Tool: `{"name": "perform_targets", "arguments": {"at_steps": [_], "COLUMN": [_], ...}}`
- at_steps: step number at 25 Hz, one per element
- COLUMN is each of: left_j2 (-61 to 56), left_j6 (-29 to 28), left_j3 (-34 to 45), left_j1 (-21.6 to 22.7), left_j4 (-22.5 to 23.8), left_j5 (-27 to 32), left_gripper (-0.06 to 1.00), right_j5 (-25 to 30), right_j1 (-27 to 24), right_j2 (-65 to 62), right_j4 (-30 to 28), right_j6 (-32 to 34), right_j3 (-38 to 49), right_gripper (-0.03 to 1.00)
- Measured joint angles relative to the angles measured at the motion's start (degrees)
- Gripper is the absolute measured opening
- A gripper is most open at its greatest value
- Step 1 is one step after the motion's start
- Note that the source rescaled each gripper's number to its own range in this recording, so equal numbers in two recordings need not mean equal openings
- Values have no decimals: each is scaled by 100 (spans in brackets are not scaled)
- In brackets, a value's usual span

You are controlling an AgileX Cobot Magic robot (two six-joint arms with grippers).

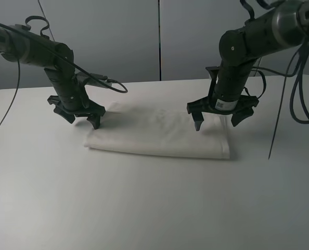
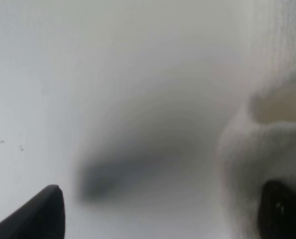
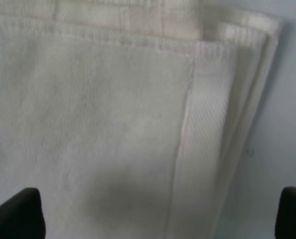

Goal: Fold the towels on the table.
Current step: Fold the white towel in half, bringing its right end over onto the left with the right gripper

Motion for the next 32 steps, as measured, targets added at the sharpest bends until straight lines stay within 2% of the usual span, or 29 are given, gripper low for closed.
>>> {"name": "perform_targets", "arguments": {"at_steps": [32], "left_j2": [13], "left_j6": [191], "left_j3": [-6], "left_j1": [0], "left_j4": [0], "left_j5": [0], "left_gripper": [100], "right_j5": [-295], "right_j1": [-86], "right_j2": [537], "right_j4": [285], "right_j6": [-36], "right_j3": [-75], "right_gripper": [100]}}
